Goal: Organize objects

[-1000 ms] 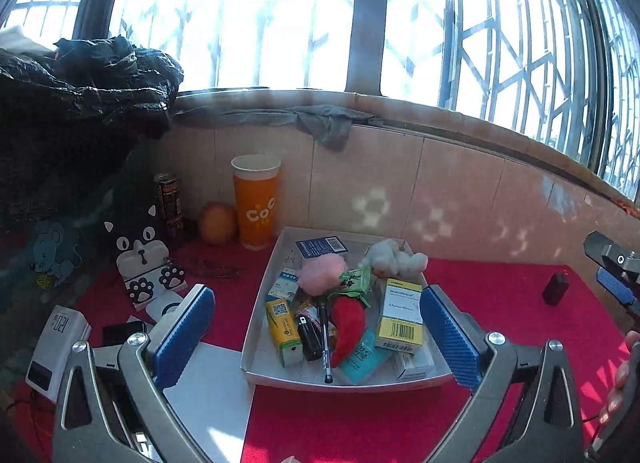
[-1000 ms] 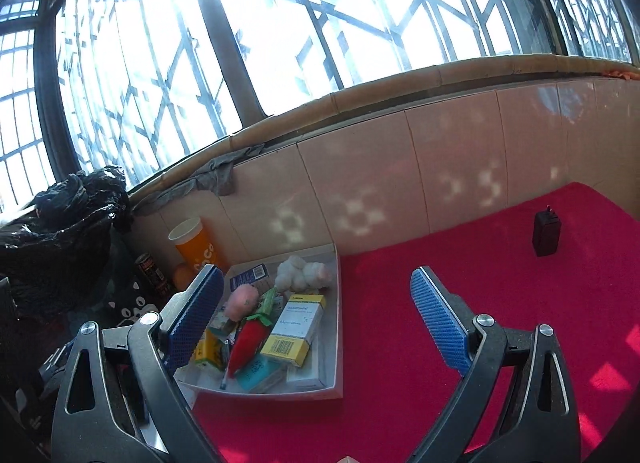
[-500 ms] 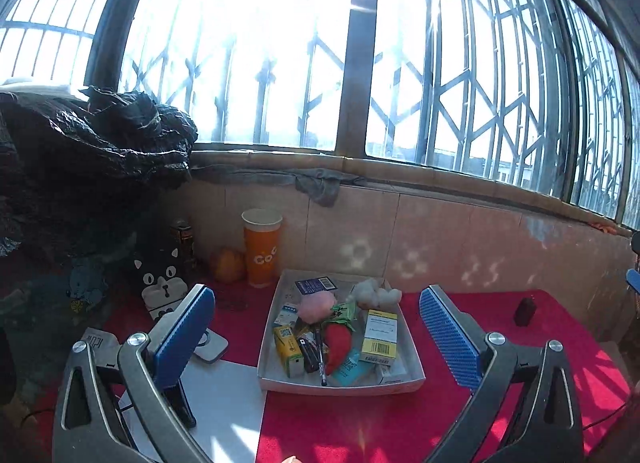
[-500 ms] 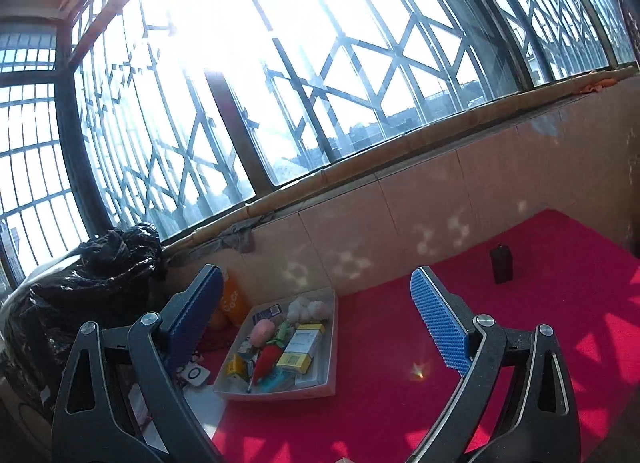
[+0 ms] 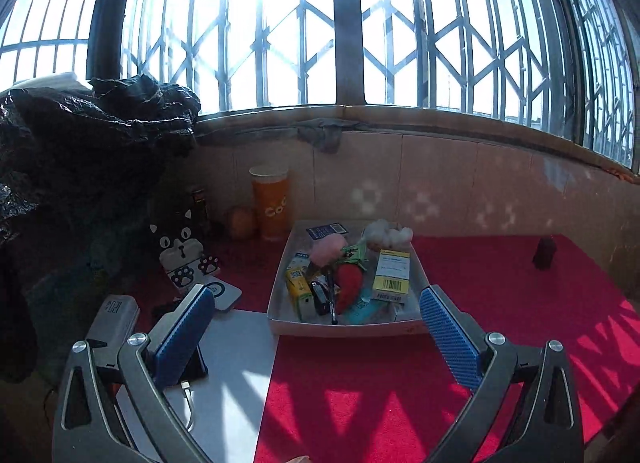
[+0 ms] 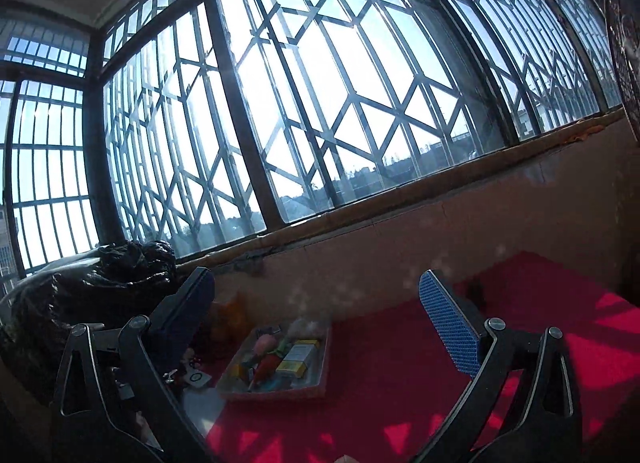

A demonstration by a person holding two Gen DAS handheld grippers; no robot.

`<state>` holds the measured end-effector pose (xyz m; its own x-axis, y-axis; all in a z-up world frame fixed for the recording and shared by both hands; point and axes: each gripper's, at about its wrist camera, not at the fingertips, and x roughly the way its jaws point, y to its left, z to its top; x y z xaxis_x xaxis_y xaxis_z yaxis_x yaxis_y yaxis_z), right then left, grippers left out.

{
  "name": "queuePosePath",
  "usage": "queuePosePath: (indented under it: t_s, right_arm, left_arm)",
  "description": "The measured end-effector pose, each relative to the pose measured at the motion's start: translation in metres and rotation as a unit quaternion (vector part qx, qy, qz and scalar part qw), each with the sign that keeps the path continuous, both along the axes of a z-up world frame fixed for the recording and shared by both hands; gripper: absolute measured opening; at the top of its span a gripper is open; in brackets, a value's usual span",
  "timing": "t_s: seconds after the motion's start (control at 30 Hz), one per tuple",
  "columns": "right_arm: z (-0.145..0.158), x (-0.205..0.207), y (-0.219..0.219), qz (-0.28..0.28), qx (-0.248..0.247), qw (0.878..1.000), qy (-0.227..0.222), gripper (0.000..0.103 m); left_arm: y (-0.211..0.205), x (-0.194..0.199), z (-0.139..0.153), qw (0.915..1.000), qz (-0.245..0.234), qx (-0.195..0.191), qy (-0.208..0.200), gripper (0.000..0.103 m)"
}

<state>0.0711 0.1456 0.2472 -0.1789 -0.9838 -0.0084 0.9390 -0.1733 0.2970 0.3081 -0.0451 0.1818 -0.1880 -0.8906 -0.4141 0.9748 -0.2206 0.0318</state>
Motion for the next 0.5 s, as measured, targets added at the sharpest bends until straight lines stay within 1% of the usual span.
queuePosePath:
  t_s: [0.07, 0.13, 0.2, 0.3, 0.4, 0.5]
  right_arm:
    - [-0.006, 0.01, 0.004, -0.039, -0.01, 0.999, 0.026, 0.103]
    - [-0.015, 0.016, 0.002, -0.06, -0.007, 0.997, 0.041, 0.103]
    - [-0.025, 0.017, -0.007, -0.062, 0.009, 0.997, 0.037, 0.103]
    - [-0.041, 0.015, -0.022, -0.054, 0.039, 0.998, 0.018, 0.103]
    - [-0.053, 0.015, -0.03, -0.059, 0.054, 0.997, 0.013, 0.103]
    - [-0.057, 0.017, -0.031, -0.073, 0.053, 0.996, 0.02, 0.103]
  left_arm:
    - [0.005, -0.009, -0.003, 0.9998, -0.019, 0.0, -0.008, 0.103]
    - [0.008, -0.019, -0.006, 0.9994, -0.026, -0.004, -0.021, 0.103]
    - [0.012, -0.027, -0.008, 0.9991, -0.024, -0.014, -0.032, 0.103]
    - [0.013, -0.033, -0.012, 0.9988, -0.022, -0.016, -0.04, 0.103]
    - [0.008, -0.032, -0.017, 0.9992, -0.021, -0.004, -0.035, 0.103]
    - [0.001, -0.027, -0.02, 0.9997, -0.012, 0.009, -0.021, 0.103]
